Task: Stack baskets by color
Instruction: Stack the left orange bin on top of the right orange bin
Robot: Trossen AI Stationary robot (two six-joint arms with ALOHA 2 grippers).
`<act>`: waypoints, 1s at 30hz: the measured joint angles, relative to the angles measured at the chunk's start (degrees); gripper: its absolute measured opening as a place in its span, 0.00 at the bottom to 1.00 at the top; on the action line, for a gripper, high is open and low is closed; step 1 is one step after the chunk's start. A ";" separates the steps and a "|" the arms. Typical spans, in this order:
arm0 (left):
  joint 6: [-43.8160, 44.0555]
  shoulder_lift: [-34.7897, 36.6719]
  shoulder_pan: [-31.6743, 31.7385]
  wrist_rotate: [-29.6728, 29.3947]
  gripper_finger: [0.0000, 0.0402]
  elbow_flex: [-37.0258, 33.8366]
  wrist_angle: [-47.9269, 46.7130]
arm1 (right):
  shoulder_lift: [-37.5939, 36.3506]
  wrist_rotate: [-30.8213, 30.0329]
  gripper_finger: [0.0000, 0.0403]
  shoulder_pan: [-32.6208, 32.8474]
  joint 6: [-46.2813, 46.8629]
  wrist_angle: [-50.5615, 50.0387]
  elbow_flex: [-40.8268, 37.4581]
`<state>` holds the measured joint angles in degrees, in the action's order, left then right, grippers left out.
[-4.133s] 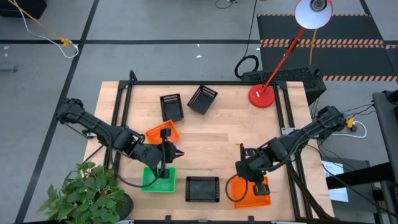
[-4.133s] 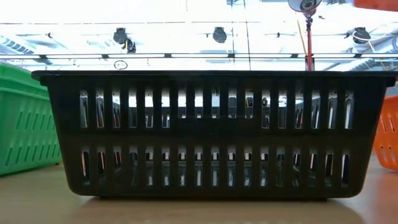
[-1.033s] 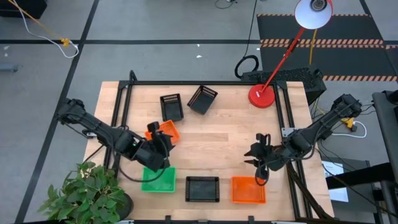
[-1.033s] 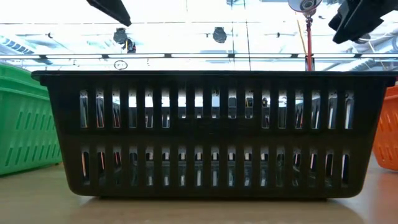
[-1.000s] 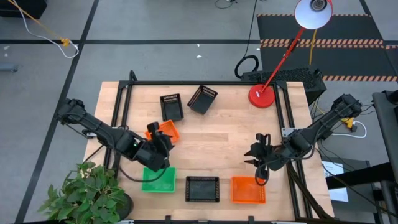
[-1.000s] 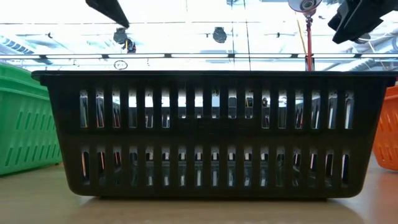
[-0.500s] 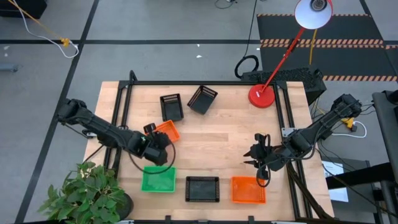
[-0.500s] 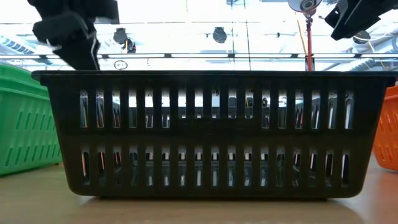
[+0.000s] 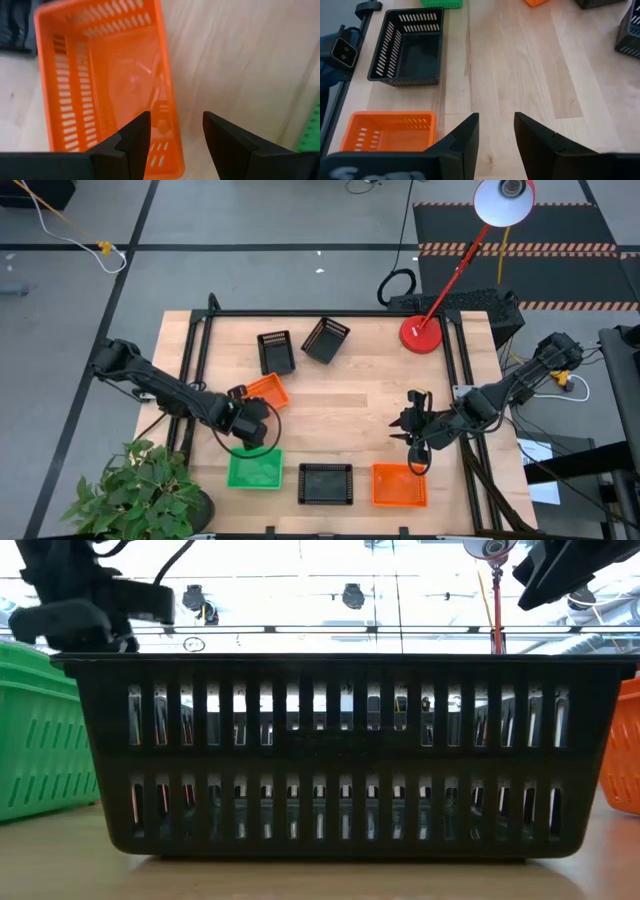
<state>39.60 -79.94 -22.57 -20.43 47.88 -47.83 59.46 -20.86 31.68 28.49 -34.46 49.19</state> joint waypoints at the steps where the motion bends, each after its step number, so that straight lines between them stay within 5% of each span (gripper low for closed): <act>1: 0.55 0.00 0.00 0.14 0.46 -0.57 -0.01 | 0.00 0.08 0.30 -0.24 -0.38 0.02 0.00; 11: 1.38 0.00 0.00 1.12 0.45 -4.59 -0.07 | 0.00 0.13 0.30 -1.35 -3.76 3.26 0.00; 21: -5.12 0.00 0.00 3.37 0.04 -3.86 -0.33 | 0.00 0.15 0.30 -1.35 -4.21 7.63 0.00; 30: -8.94 0.02 0.04 2.03 0.03 3.94 -0.37 | 0.28 -4.30 0.30 -1.38 -5.78 17.11 0.00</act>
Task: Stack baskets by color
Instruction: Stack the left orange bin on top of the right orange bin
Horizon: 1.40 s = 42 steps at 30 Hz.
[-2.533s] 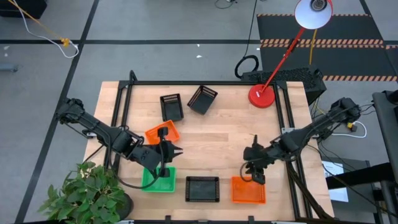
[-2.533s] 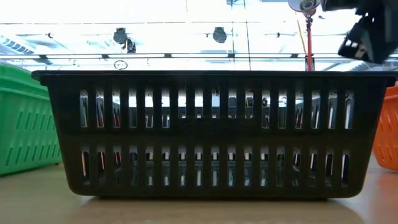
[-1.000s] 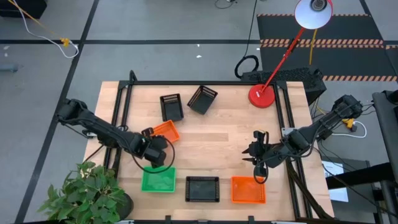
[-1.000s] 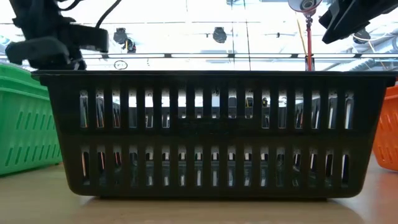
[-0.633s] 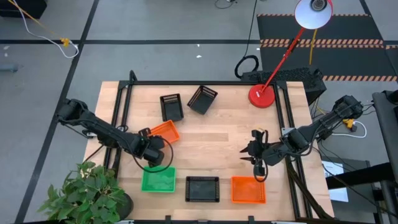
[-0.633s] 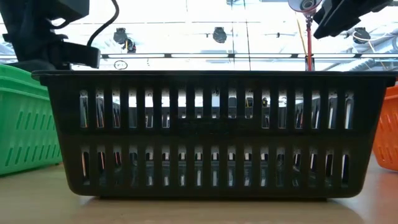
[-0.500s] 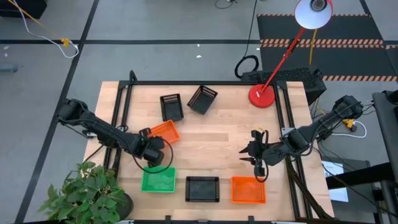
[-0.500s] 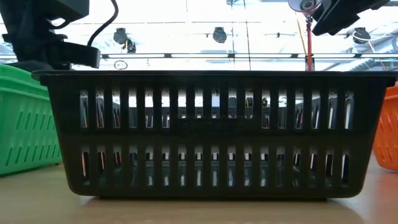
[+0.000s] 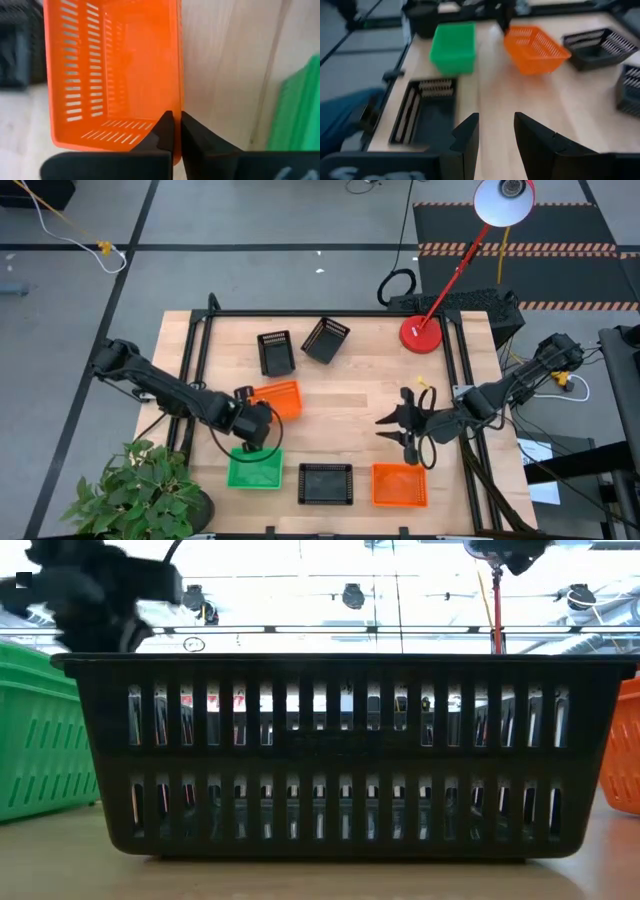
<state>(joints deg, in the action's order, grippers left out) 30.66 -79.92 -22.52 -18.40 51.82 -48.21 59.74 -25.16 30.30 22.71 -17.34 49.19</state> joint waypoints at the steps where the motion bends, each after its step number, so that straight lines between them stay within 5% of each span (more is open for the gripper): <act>1: -0.48 0.00 0.00 -1.12 0.02 1.14 0.04 | 0.19 -1.45 0.30 -0.08 -0.22 0.93 0.00; 10: -10.80 -3.34 -0.07 -8.24 0.02 9.73 6.72 | 5.12 -5.10 0.30 -3.34 -4.71 7.84 0.00; 21: -30.40 -23.03 0.05 -13.79 0.02 29.04 5.26 | 8.55 -5.29 0.39 -6.95 -9.96 9.03 1.01; 28: -37.91 -32.37 0.07 -15.75 0.04 40.76 4.84 | 8.68 -10.77 0.47 -7.48 -11.96 1.89 1.05; 35: -39.98 -35.86 0.07 -16.68 0.04 44.33 4.76 | 8.68 -10.83 0.50 -7.57 -11.57 -5.45 1.05; 42: -40.00 -35.93 0.07 -17.11 0.02 44.36 4.66 | 8.68 -10.83 0.41 -8.76 -11.20 -8.19 1.05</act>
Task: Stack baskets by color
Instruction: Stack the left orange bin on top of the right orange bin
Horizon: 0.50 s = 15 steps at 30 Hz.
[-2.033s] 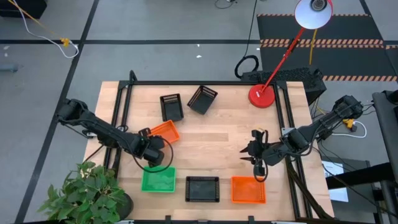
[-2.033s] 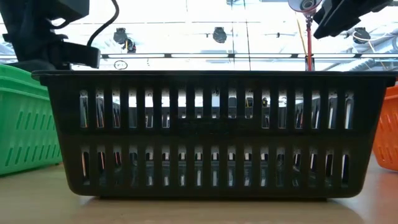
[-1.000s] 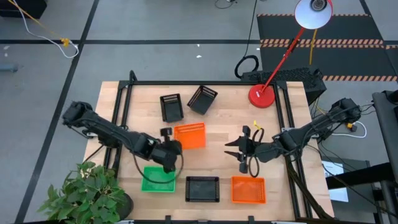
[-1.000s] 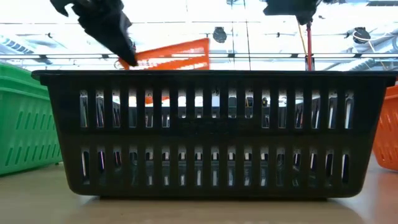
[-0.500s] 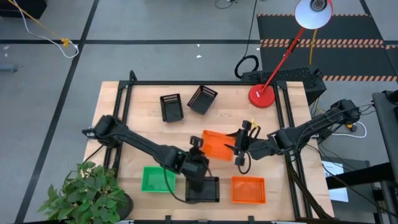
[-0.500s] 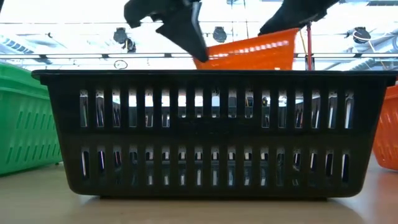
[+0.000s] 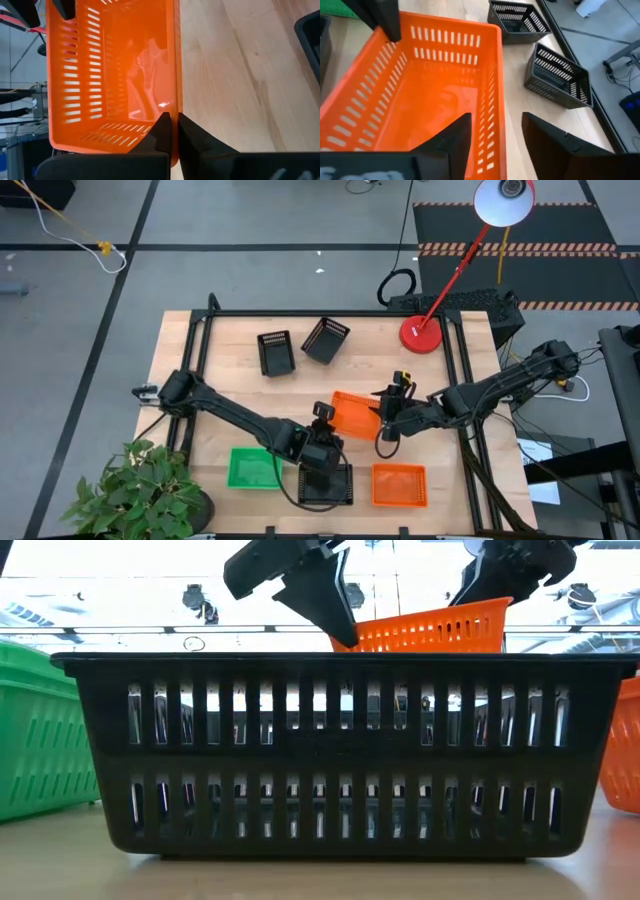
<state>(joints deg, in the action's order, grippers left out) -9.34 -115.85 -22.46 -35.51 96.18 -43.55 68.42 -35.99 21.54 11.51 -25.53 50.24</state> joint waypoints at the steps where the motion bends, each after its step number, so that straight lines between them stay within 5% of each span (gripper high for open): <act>1: 0.00 0.00 0.00 0.00 0.02 0.00 0.00 | 0.00 0.00 0.39 -0.17 -0.02 -0.02 0.00; 15: -1.09 0.00 -0.17 -0.52 0.02 0.02 0.99 | 0.00 1.92 0.10 -0.57 1.27 -3.69 0.00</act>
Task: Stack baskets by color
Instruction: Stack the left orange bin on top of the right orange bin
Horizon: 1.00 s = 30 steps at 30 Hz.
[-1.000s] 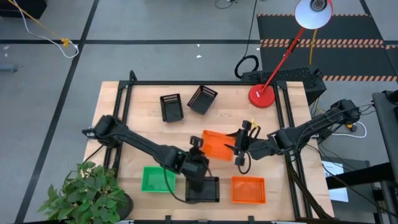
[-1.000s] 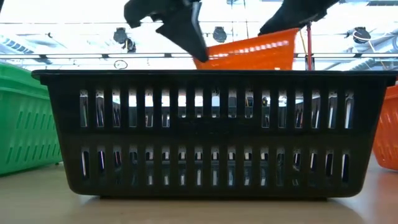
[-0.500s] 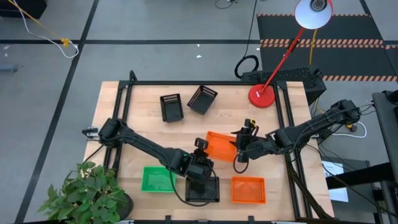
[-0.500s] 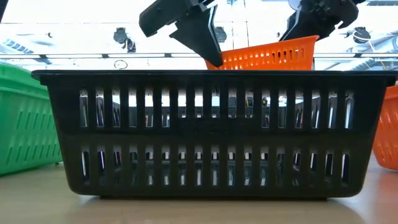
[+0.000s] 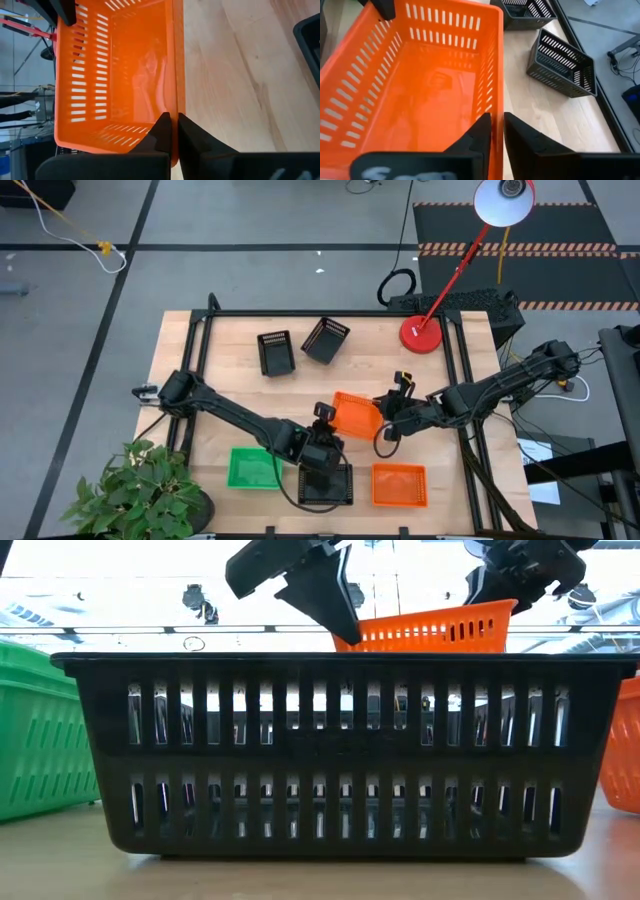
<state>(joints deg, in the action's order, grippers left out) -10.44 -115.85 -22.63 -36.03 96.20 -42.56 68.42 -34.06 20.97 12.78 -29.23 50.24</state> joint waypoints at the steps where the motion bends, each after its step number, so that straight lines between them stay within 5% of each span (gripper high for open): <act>1: -0.06 0.00 0.00 0.00 0.03 0.00 0.26 | 0.00 -0.02 0.09 0.00 0.02 -0.09 0.00; 9: -2.74 -0.03 -0.47 -0.09 0.02 0.00 3.11 | -0.02 1.14 0.05 0.00 0.15 -0.82 0.00; 19: -3.19 -0.04 -0.64 -0.68 0.04 0.00 3.80 | -0.02 1.31 0.22 -0.45 1.53 -1.06 0.00; 30: -2.97 -0.04 -0.74 -0.44 0.09 0.00 6.66 | -0.02 2.67 0.03 -0.76 0.54 -1.19 0.00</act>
<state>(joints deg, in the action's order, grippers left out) -13.41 -115.90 -23.38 -36.47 96.20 -35.90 68.40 -31.39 20.21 13.31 -30.42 50.24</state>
